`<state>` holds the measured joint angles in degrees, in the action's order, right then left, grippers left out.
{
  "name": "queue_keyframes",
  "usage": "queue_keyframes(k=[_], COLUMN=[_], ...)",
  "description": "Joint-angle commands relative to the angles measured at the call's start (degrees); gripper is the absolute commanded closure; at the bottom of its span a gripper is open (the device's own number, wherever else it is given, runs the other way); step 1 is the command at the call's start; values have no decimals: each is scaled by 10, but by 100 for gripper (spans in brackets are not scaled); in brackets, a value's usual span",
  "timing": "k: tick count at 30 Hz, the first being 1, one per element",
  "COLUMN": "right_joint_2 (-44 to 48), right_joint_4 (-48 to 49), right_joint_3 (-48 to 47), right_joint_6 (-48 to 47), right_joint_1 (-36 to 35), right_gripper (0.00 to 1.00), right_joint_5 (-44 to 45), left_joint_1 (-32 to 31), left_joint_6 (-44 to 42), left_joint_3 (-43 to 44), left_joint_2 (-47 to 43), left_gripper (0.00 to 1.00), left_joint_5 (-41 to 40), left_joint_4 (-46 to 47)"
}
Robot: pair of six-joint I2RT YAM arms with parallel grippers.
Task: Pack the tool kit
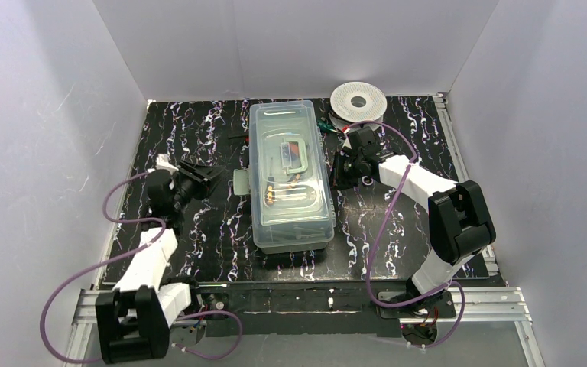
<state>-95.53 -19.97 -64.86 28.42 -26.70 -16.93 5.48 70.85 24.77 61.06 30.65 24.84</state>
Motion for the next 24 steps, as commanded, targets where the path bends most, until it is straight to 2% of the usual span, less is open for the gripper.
queue_keyframes(k=[1, 3, 5, 8, 10, 17, 21, 22, 24], right_joint_2=[14, 14, 14, 15, 16, 15, 8, 2, 0], right_joint_4=[14, 16, 18, 20, 20, 17, 17, 20, 20], right_joint_3=[-7, -7, -7, -8, -9, -12, -16, -16, -16], right_joint_6=[-2, 0, 1, 1, 2, -5, -5, -3, -3], right_joint_1=[-6, -6, -6, -6, -6, -6, -6, -6, -6], right_gripper=[99, 99, 99, 99, 99, 99, 99, 99, 99], right_joint_5=[-28, -29, -31, -35, -37, -43, -51, -57, -61], left_joint_1=[4, 5, 5, 4, 5, -1, -37, -80, -89], left_joint_6=[-133, -133, -108, -68, -51, -50, -45, -21, 41], left_joint_3=[62, 68, 63, 29, 12, 16, 39, 57, 52], left_joint_2=[-81, -73, -42, 30, 80, 211, 295, 365, 424], left_gripper=[61, 61, 66, 82, 100, 100, 100, 100, 100], left_joint_5=[-151, -182, -168, -90, -52, 22, 78, 109, 137], left_joint_4=[-252, -306, -317, -205, -144, 4, 87, 160, 280])
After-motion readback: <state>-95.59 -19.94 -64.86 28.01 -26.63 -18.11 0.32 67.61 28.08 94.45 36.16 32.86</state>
